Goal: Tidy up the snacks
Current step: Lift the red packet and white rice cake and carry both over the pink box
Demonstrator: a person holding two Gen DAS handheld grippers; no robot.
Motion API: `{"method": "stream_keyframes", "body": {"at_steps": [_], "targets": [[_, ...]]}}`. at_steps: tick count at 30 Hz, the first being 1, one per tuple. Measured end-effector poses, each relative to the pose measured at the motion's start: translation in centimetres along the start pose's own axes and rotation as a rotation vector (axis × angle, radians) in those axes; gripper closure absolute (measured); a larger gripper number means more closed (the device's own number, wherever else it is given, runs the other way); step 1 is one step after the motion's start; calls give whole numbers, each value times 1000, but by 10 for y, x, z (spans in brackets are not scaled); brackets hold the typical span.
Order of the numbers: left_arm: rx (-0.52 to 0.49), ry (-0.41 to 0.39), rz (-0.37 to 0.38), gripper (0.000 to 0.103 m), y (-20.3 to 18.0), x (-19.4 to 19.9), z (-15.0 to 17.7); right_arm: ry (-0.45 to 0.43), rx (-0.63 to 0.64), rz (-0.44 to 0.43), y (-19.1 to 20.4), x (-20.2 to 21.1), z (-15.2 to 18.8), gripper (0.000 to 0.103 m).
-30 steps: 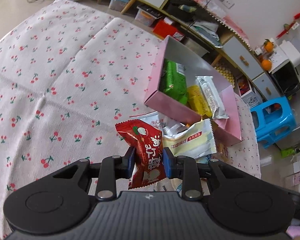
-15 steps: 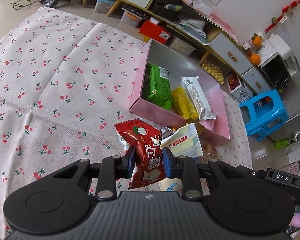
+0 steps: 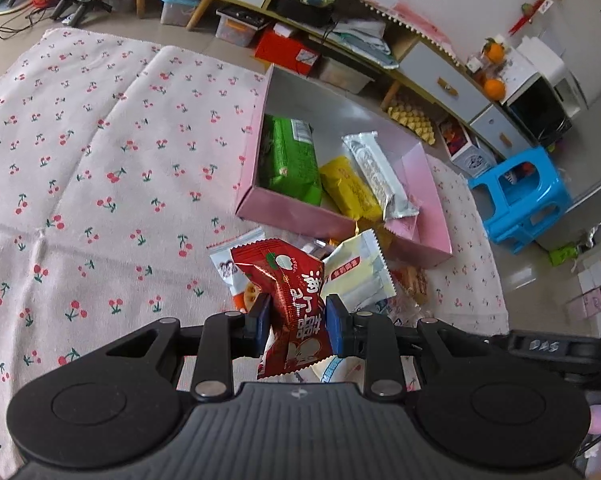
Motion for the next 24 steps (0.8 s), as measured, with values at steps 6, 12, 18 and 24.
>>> {"method": "stream_keyframes", "body": {"at_steps": [6, 12, 18, 24], "targets": [[-18, 26, -5, 76, -1, -3, 6, 64, 45, 70, 0, -25, 14, 62], [-30, 46, -15, 76, -1, -7, 12, 71, 72, 140, -1, -38, 21, 56], [-54, 62, -26, 76, -4, -12, 19, 34, 210, 225, 12, -40, 26, 61], [-64, 63, -28, 76, -4, -11, 20, 4, 101, 151, 2, -27, 16, 71]]}}
Point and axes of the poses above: each gripper's, at about its wrist camera, not at the fingertips, and x roughly against the way its jaws point, y to its left, z to its underside, the point moved 9 cm from there along -x, roughly the way its jaws point, and after that the axes turned 10 degrees about x, right-handed, at the moved point
